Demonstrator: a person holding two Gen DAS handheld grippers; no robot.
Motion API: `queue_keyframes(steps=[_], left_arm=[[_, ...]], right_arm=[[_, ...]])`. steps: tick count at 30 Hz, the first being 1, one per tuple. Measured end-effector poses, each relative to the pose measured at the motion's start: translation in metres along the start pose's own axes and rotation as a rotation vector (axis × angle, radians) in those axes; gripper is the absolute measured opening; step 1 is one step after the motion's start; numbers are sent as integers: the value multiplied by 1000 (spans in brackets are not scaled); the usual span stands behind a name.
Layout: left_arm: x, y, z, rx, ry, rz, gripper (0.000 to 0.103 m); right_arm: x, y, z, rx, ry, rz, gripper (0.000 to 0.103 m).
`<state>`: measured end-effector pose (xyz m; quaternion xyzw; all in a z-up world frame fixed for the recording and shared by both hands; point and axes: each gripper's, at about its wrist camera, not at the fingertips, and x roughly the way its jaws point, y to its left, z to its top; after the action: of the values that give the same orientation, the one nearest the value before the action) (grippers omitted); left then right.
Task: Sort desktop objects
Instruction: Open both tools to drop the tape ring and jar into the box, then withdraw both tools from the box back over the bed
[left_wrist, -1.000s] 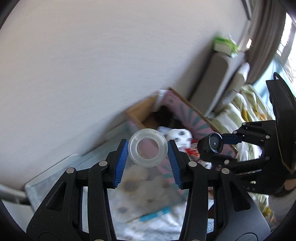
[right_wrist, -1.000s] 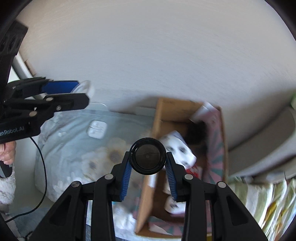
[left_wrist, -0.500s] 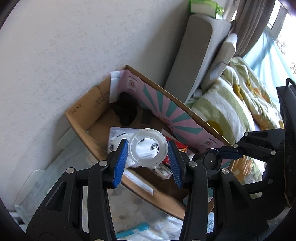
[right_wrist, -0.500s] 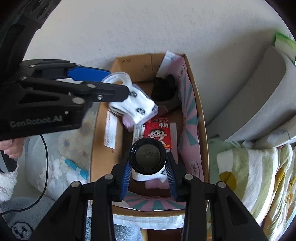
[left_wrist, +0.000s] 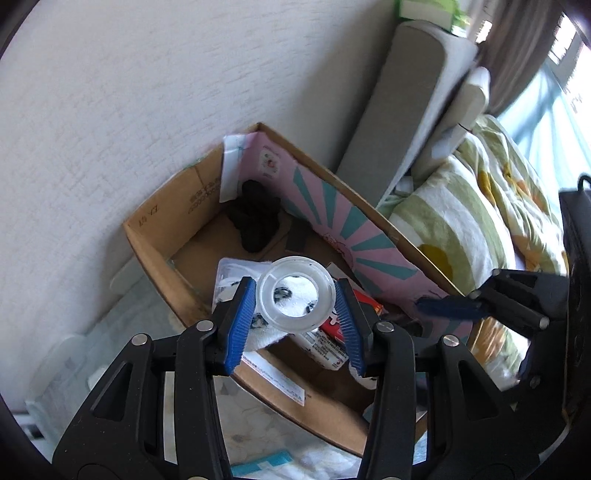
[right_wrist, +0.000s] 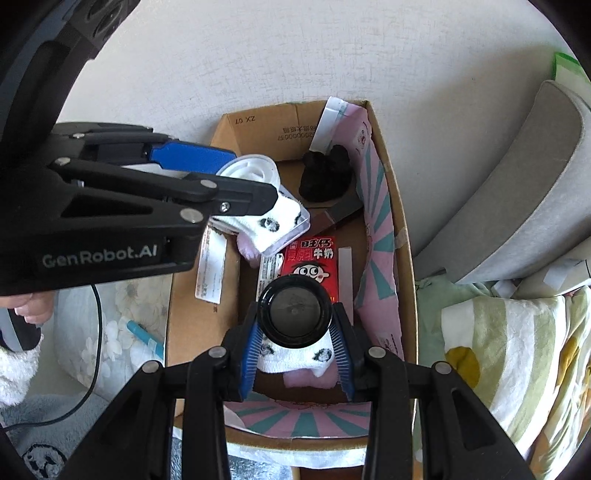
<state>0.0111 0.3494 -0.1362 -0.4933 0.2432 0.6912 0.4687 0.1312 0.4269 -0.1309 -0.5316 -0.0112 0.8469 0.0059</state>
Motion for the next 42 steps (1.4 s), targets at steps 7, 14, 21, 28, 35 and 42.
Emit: queue_keyframes(steps=[7, 14, 21, 28, 35, 42], left_arm=[[-16, 27, -4, -114, -34, -54, 103], [-36, 49, -19, -137, -44, 12, 103], [-57, 66, -34, -151, -68, 30, 103], [-82, 81, -49, -163, -108, 45, 103], [-111, 103, -68, -162, -182, 59, 103], [-123, 146, -93, -177, -134, 141, 103]], right_arm=[[-10, 0, -3, -18, -19, 20, 103], [-22, 6, -9, -47, -54, -29, 103], [-31, 20, -8, -69, -83, -32, 103], [-40, 43, -9, -110, -118, -21, 103], [-53, 71, -7, -175, -180, 59, 103], [-50, 126, -15, -359, -213, 91, 103]])
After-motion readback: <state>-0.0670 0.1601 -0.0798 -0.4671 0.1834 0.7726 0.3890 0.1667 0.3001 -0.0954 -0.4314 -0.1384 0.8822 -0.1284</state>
